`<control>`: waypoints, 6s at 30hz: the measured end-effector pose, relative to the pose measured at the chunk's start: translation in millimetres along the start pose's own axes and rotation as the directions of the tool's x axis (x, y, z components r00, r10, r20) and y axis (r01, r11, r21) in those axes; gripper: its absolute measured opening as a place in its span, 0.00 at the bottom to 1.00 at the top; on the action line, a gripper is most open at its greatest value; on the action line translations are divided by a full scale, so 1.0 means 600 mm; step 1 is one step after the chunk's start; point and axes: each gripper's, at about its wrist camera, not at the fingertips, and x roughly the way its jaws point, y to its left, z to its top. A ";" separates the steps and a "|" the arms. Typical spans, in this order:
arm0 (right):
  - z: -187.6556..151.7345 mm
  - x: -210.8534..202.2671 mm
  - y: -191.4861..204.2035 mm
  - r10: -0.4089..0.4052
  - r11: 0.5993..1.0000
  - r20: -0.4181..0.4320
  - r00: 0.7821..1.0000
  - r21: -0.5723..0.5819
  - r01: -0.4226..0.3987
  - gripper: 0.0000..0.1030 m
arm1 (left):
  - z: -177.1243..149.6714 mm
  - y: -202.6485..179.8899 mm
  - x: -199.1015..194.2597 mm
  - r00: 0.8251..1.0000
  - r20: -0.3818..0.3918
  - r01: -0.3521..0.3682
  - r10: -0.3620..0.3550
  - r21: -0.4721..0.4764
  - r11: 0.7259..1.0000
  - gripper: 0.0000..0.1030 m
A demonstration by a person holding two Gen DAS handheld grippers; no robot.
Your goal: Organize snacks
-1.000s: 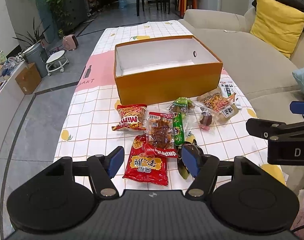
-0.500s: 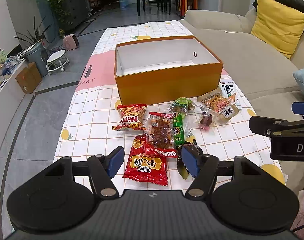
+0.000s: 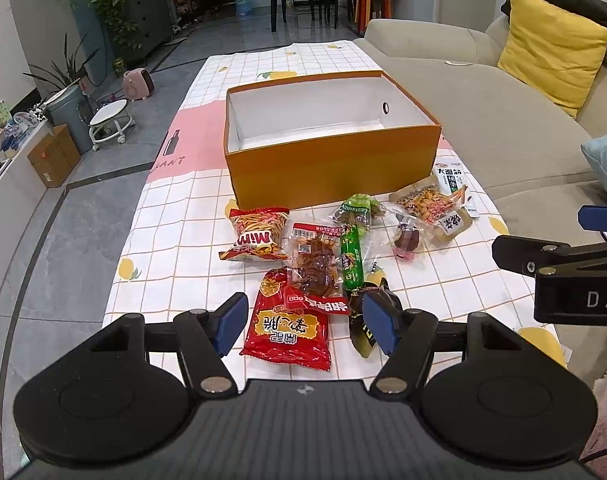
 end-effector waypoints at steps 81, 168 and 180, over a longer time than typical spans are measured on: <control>-0.029 0.338 0.053 0.289 0.957 -0.395 0.872 0.106 -0.270 0.57 | 0.005 0.097 0.279 0.940 -0.284 0.194 -0.191 -0.018 0.981 0.78; 0.335 0.289 -0.028 0.363 0.931 -0.051 0.930 0.066 -0.359 0.37 | 0.339 0.082 0.239 0.979 -0.070 0.196 -0.193 0.039 0.980 0.78; 0.330 0.483 -0.021 0.320 0.946 -0.259 0.911 0.033 -0.323 0.37 | 0.356 0.070 0.421 0.953 -0.290 0.139 -0.084 0.174 0.975 0.79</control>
